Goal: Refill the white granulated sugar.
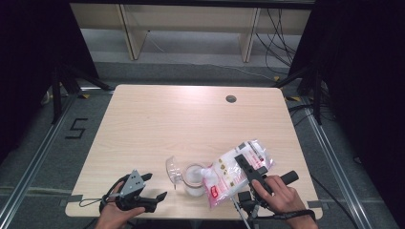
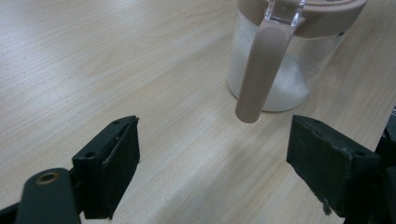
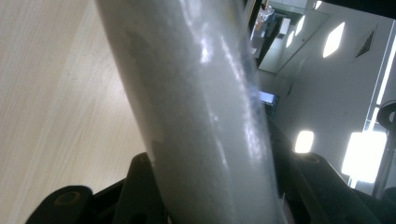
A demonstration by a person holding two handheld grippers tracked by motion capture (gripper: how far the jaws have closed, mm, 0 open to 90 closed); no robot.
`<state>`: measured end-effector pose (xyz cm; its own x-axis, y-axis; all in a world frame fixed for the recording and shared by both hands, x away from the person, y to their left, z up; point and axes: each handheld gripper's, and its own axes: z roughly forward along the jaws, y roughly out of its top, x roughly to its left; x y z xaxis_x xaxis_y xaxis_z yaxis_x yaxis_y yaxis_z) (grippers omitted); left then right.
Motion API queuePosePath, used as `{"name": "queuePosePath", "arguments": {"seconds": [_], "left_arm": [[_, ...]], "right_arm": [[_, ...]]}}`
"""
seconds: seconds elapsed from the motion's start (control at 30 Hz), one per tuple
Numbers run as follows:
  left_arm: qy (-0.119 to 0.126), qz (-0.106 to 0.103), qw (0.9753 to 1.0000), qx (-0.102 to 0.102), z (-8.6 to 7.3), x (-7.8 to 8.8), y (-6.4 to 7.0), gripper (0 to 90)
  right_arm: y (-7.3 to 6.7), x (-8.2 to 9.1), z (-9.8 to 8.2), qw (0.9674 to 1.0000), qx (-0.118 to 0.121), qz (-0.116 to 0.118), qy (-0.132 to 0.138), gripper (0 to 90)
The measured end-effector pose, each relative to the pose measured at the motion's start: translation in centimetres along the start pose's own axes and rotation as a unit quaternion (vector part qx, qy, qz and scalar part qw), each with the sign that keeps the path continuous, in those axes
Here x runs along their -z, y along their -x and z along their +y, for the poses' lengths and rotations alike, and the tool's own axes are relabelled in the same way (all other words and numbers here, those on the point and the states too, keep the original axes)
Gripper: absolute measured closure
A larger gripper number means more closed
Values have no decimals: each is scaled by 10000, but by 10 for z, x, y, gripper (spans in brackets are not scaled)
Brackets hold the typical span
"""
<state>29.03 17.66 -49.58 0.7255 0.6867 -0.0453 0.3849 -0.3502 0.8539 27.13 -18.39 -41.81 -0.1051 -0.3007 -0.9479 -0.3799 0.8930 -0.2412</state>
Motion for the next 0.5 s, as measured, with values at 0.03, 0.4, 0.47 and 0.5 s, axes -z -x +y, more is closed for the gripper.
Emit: {"name": "queuePosePath", "arguments": {"seconds": [0.03, 0.4, 0.47, 0.5], "left_arm": [[3, 3, 10000, 7, 0, 0, 0, 169], [-3, 6, 10000, -1, 0, 0, 0, 169], [21, 1, 10000, 31, 0, -1, 0, 169], [8, 2, 10000, 15, 0, 0, 0, 169]], "right_arm": [[0, -1, 0, 10000, 9, -21, 62, 629], [2, 2, 4, 9997, -124, -117, 188, 634], [3, 4, 5, 9999, -76, -72, 122, 635], [2, 2, 6, 9997, -138, -106, 190, 635]]}}
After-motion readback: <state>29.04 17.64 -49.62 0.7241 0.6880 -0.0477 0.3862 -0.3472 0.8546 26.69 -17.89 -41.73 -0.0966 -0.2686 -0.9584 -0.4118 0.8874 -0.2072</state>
